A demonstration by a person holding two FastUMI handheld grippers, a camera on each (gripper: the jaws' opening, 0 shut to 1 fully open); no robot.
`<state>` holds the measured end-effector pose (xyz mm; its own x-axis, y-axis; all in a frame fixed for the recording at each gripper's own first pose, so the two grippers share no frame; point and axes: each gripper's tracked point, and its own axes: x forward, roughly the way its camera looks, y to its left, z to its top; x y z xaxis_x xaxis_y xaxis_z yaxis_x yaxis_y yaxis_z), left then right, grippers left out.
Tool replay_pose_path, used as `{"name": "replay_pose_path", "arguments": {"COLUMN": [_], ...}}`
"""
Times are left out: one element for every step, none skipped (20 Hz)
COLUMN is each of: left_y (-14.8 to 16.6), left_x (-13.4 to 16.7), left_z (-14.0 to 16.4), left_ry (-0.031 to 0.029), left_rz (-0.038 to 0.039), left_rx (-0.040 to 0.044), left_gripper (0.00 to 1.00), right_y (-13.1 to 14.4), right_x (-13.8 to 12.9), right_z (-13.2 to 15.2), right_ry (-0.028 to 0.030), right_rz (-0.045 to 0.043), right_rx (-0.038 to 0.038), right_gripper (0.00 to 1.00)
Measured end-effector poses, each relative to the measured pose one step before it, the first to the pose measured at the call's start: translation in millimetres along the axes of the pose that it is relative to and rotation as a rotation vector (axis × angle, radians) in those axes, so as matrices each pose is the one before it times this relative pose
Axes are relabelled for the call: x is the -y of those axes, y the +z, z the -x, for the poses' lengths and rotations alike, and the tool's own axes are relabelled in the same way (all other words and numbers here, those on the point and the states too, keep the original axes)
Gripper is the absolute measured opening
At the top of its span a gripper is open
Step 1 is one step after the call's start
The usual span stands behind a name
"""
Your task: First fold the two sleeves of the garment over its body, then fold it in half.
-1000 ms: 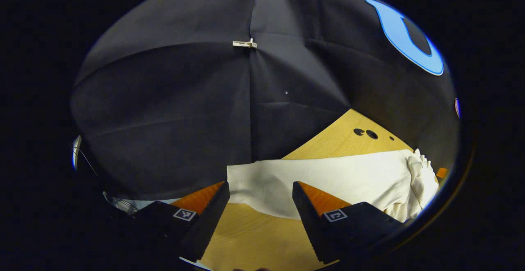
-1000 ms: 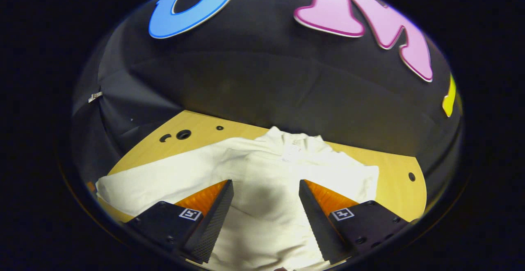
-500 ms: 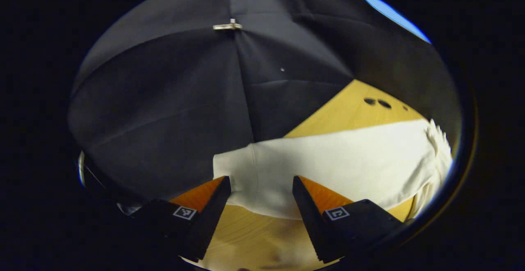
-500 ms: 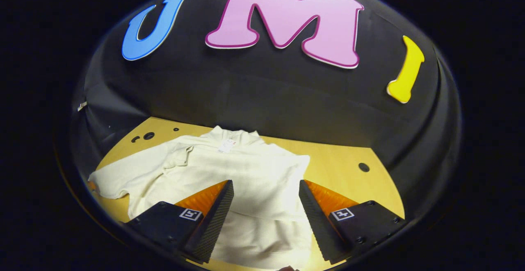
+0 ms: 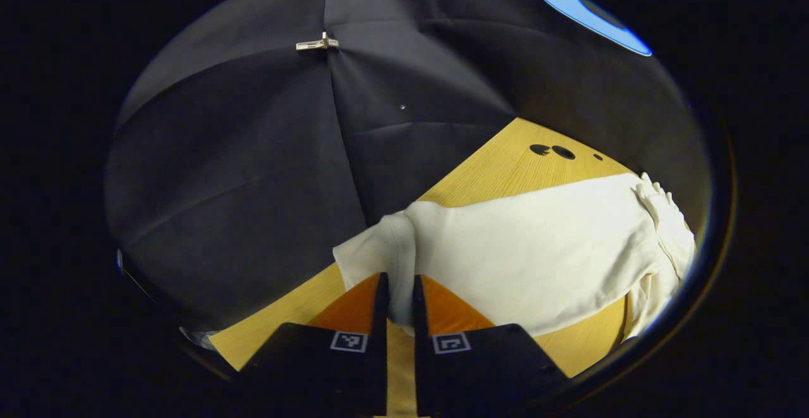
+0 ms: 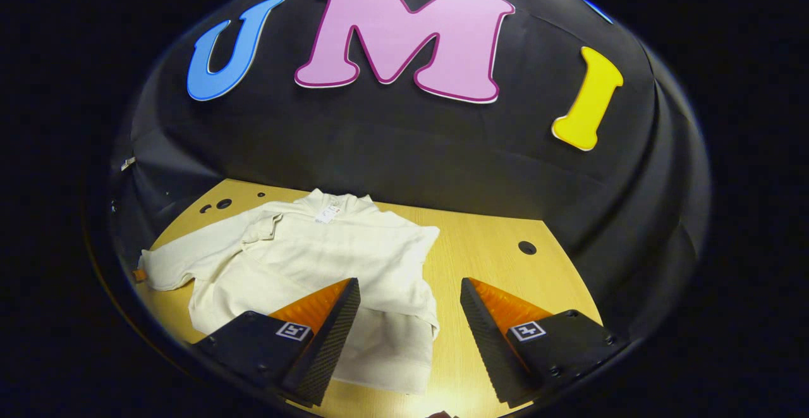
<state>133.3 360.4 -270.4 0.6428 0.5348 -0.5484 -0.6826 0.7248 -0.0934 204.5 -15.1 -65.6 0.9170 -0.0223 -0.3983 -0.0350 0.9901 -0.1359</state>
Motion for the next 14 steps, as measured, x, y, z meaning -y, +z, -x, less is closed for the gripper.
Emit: {"name": "replay_pose_path", "arguments": {"left_y": [0.01,1.67,-1.43,0.5,-0.25,-0.47,-0.7,-0.23,0.21,2.03,4.57,6.69,6.68,7.41], "left_x": [1.51,0.53,1.39,4.33,6.63,5.71,3.45,4.24,4.88,5.86,6.28,7.78,8.61,8.54], "left_z": [0.17,-0.28,1.42,0.5,1.86,1.9,2.5,2.45,2.16,2.16,1.09,2.8,2.63,2.16], "left_ry": [0.0003,0.00175,-0.00147,-0.01107,-0.01485,-0.01145,-0.0044,-0.00425,-0.00589,-0.0059,-0.00681,-0.00964,-0.01218,-0.00729], "left_rz": [0.01378,0.00985,0.00456,0.00741,0.01536,0.02086,0.02017,0.01583,0.01568,0.01001,0.00554,0.00174,-0.0013,-0.0046], "left_rx": [0.00792,0.00857,-0.00065,0.00005,-0.00323,-0.00216,-0.00128,-0.00162,-0.00116,-0.001,0.00604,0.01089,0.01043,0.01257], "left_gripper": [0.2,0.12,0.08,0.07,0.07,0.07,0.06,0.06,0.06,0.07,0.06,0.06,0.06,0.06], "right_y": [-2.74,-2.51,-1.9,-1.39,-1.68,-1.48,-1.67,-0.68,-0.5,0.41,0.04,-1.11,-2.93,-1.33], "right_x": [4.94,5.82,5.36,5.72,5.5,6.29,4.13,4.91,3.82,4.78,4.03,4.38,3.47,5.19], "right_z": [2.43,2.61,2.27,1.61,1.05,0.04,-0.1,0.01,-0.72,-0.05,-0.32,-0.02,-0.14,0.11], "right_ry": [-0.00699,-0.00549,-0.00628,-0.0058,-0.00888,-0.00813,-0.00461,-0.00345,-0.00288,-0.00412,-0.00373,-0.00314,-0.00141,-0.00775], "right_rz": [-0.00464,-0.00895,-0.01184,-0.01212,-0.00853,-0.00493,-0.0041,-0.00359,-0.00338,-0.00314,-0.00192,-0.00056,0.0004,-0.00215], "right_rx": [-0.00327,-0.00341,-0.00341,-0.00254,-0.00133,-0.00184,-0.0016,-0.00194,0.00154,0.00674,0.00685,0.00401,0.0004,0.01003], "right_gripper": [0.98,0.98,0.98,0.98,0.98,0.98,0.98,0.98,0.98,0.98,0.98,0.98,0.98,0.98]}}
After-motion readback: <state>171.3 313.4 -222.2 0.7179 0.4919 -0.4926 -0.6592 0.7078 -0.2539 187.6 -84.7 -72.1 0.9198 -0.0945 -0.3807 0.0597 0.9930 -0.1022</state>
